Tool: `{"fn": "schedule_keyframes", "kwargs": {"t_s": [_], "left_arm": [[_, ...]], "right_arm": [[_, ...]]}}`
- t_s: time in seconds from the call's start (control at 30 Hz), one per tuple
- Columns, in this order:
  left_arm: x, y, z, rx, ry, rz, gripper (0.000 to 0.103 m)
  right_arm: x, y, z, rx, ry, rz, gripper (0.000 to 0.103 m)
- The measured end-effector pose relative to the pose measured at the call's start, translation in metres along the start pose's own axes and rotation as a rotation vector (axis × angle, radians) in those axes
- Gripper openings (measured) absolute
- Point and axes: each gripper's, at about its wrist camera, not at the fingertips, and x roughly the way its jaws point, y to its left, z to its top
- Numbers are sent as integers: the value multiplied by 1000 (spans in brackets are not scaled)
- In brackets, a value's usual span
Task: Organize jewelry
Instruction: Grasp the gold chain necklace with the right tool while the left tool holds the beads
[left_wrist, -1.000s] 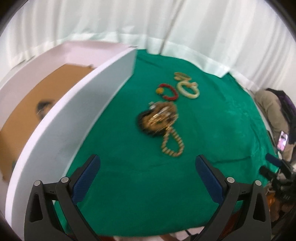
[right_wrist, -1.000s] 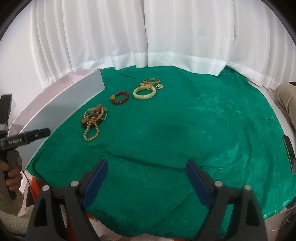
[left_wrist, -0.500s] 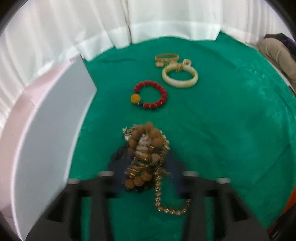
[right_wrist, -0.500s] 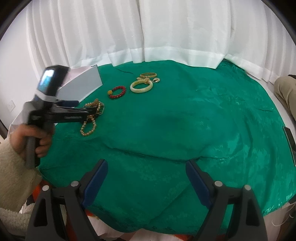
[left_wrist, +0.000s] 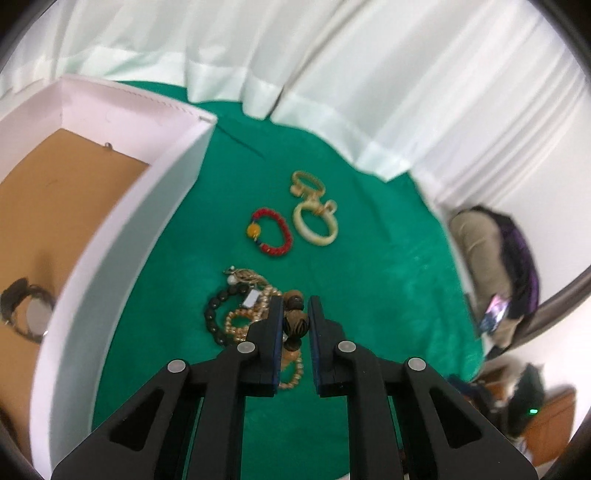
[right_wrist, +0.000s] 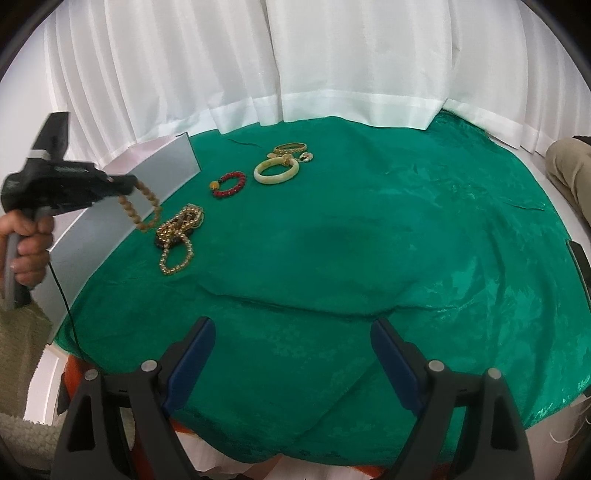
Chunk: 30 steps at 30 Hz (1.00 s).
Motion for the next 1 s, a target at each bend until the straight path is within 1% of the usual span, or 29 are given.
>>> {"fn": "schedule_keyframes", "kwargs": {"t_s": [0.03, 0.13, 0.17, 0.23, 0.3, 0.33, 0.37, 0.4, 0.43, 0.47, 0.57, 0.63, 0.67, 0.7, 0.73, 0.77, 0.8, 0.83, 0.93, 1.0], "left_arm": [[-9, -1, 0, -10, -20, -12, 11], [-28, -1, -4, -26, -65, -22, 11], [-35, -1, -6, -29, -74, -14, 11], [-47, 1, -15, -28, -98, 19, 11], [-56, 4, -23, -27, -112, 50, 11], [-60, 7, -29, -32, -118, 63, 11], [-63, 10, -33, -37, -121, 69, 11], [-66, 13, -37, -42, -121, 72, 11], [-69, 17, -42, -48, -122, 74, 11], [-72, 20, -46, -54, -123, 77, 11], [-78, 29, -56, -67, -126, 78, 11], [-81, 35, -60, -76, -123, 75, 11], [-82, 38, -61, -80, -122, 74, 11], [-84, 40, -63, -84, -122, 74, 11], [-86, 43, -63, -92, -123, 73, 11], [-89, 44, -64, -97, -125, 69, 11], [-92, 46, -64, -101, -129, 63, 11], [-96, 47, -63, -108, -135, 53, 11], [-102, 49, -58, -118, -142, 54, 11], [-107, 48, -55, -113, -150, 65, 11]], "right_arm": [[1, 1, 1, 0, 1, 8, 88], [12, 5, 14, 28, 21, 86, 88], [20, 7, 21, 47, 37, 124, 88], [38, 14, 34, 79, 74, 172, 88], [63, 29, 51, 90, 113, 245, 88], [78, 41, 61, 85, 134, 291, 82], [88, 50, 67, 78, 150, 314, 68], [101, 62, 75, 65, 169, 328, 63], [114, 75, 82, 46, 180, 328, 62], [127, 92, 91, 4, 170, 314, 62], [152, 128, 104, -95, 158, 282, 62], [173, 145, 110, -145, 181, 255, 61], [179, 148, 111, -162, 195, 240, 50], [189, 153, 112, -188, 217, 212, 41], [192, 154, 113, -195, 225, 196, 25], [189, 150, 116, -178, 223, 196, 14], [184, 148, 119, -161, 222, 213, 9], [172, 142, 125, -129, 211, 247, 8], [142, 135, 138, -122, 170, 272, 8], [122, 130, 147, -113, 152, 305, 8]]}}
